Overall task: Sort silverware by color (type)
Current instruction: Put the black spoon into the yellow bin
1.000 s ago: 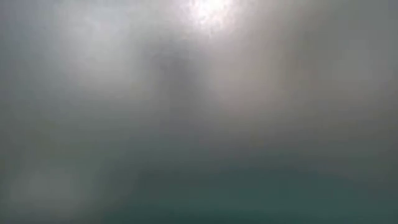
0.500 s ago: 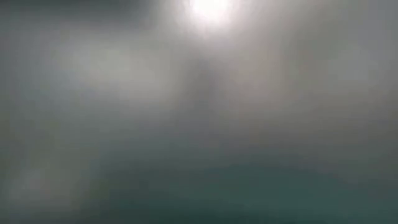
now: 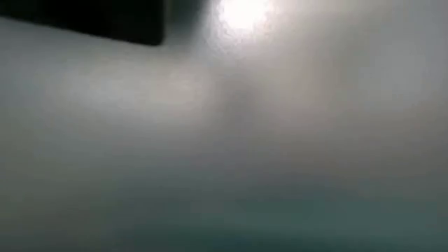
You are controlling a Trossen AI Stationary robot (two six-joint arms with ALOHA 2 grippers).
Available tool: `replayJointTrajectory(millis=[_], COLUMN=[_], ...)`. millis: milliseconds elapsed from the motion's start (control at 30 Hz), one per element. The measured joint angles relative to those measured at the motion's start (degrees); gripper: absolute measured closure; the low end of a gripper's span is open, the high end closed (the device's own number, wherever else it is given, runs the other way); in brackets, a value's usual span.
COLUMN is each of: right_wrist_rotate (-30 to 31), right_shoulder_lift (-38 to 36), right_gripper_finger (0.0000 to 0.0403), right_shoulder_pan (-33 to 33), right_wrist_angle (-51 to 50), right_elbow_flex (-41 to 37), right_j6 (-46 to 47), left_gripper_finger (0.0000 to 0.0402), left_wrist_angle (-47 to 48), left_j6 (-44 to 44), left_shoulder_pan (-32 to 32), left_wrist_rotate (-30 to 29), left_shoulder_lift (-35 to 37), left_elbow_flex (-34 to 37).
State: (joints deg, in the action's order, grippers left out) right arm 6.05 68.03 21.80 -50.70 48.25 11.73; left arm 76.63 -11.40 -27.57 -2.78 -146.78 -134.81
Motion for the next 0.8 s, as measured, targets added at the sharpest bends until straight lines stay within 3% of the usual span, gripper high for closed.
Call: replayJointTrajectory(millis=[400, 800], right_wrist_rotate=[0.0, 0.0], right_shoulder_lift=[0.0, 0.0], right_gripper_finger=[0.03, 0.03], right_shoulder_pan=[0.0, 0.0], right_wrist_angle=[0.0, 0.0], right_elbow_flex=[0.0, 0.0], right_j6=[-1.8, -1.5], left_gripper_finger=[0.031, 0.031], left_wrist_angle=[2.4, 4.9], left_j6=[0.7, 2.8], left_shoulder_pan=[0.0, 0.5], left_wrist_rotate=[-4.1, -2.9], left_shoulder_lift=[-0.1, -0.1], left_elbow_flex=[0.4, 0.5])
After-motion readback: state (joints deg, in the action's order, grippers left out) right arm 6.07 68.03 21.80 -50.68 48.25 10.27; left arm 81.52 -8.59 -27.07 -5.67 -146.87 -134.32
